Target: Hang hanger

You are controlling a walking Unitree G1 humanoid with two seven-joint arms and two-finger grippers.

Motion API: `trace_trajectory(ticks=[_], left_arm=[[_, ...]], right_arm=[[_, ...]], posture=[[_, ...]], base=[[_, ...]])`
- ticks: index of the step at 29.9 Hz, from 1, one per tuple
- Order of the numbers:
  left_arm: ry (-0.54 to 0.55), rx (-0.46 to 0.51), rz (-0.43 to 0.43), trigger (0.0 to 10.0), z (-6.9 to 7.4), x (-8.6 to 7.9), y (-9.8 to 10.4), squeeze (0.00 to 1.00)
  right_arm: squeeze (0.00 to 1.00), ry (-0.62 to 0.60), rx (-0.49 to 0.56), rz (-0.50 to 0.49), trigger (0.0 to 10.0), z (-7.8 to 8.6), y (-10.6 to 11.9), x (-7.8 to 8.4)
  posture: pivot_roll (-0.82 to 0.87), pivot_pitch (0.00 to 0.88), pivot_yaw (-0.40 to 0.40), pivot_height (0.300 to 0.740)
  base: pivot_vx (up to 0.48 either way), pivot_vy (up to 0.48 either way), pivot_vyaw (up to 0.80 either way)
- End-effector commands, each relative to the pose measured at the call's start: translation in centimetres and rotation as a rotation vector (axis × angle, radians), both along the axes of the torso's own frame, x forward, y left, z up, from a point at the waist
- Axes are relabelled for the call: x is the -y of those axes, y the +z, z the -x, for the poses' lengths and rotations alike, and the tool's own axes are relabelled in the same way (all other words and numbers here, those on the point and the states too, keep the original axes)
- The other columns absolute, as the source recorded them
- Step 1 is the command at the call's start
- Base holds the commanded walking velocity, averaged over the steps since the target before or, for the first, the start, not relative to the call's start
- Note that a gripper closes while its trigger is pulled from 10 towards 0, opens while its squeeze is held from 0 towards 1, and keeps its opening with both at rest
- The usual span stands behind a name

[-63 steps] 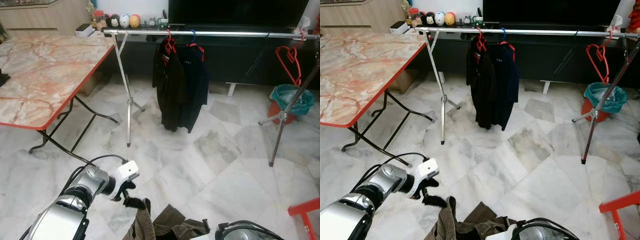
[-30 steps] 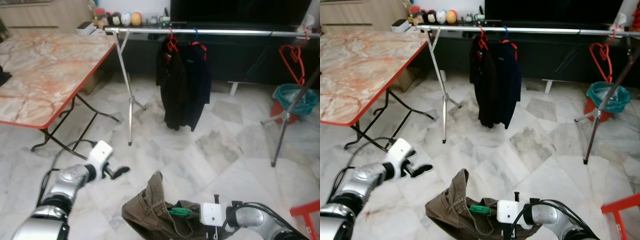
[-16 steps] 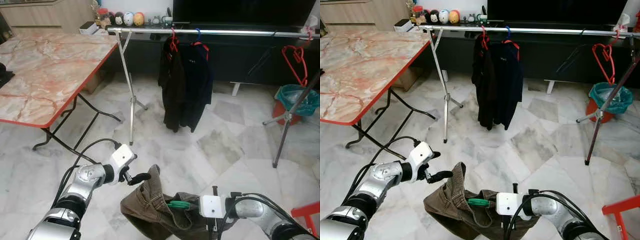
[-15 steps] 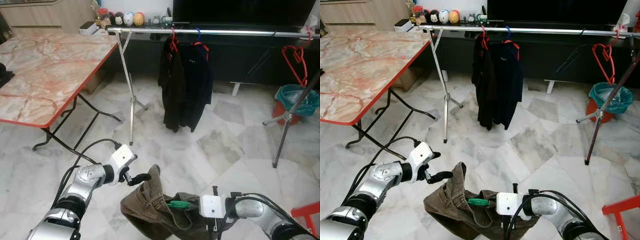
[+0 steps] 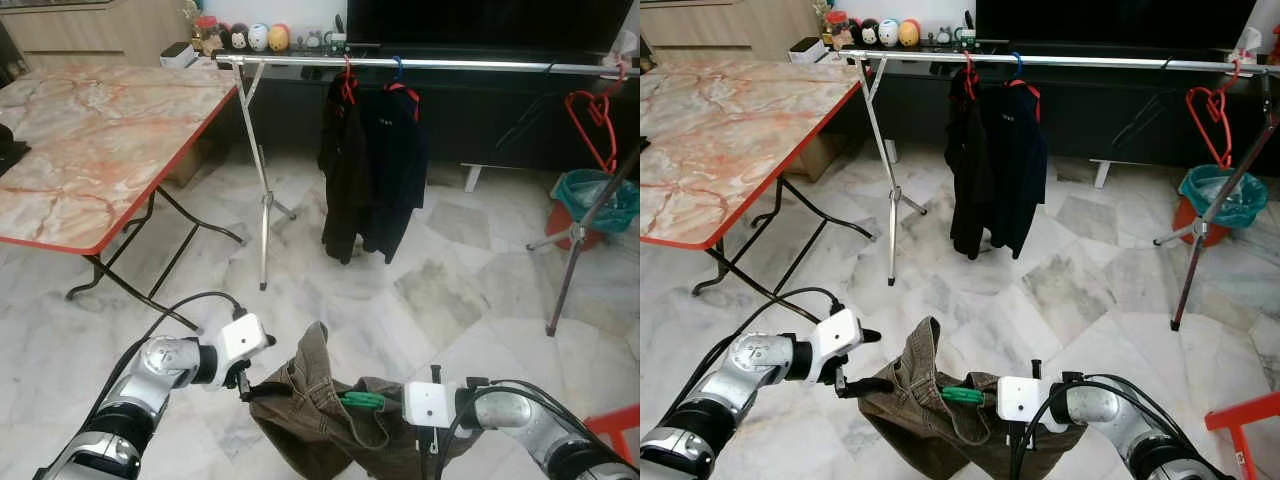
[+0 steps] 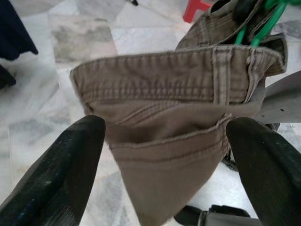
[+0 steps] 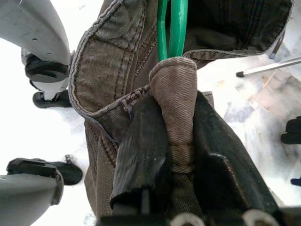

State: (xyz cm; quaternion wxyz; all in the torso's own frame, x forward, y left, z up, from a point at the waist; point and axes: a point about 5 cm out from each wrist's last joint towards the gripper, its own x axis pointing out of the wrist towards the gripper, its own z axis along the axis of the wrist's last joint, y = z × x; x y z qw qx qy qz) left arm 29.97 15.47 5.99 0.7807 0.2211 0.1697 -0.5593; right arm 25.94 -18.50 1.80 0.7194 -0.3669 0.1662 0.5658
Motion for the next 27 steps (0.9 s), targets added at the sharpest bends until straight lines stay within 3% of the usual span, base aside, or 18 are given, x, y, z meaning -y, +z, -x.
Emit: trace_trajectory(ticks=[1,12,20,27], left_arm=[[-0.030,0.006,-0.030,10.0,0.0,0.2,0.1,0.00],[-0.034,-0.021,0.044,10.0,-0.3,1.5,0.6,0.00],[-0.104,-0.090,0.102,10.0,0.3,2.4,1.1,0.00],[-0.156,-0.133,0.042,10.0,1.0,2.1,0.5,0.00]], right_arm=[[0.00,0.002,0.058,-0.037,10.0,-1.0,1.2,-0.5],[0.00,-0.002,0.067,-0.041,10.0,-1.2,1.2,-0.9],[0.00,-0.006,0.080,-0.048,10.0,-1.7,1.4,-1.5],[0.00,-0.026,0.102,-0.047,10.0,-2.3,1.8,-1.5]], posture=[[0.12,0.028,0.041,0.740],[0.11,0.019,0.042,0.740],[0.11,0.011,0.041,0.740],[0.11,0.005,0.037,0.740]], base=[[0.000,0.000,0.00],[0.000,0.000,0.00],[0.000,0.000,0.00],[0.000,0.000,0.00]])
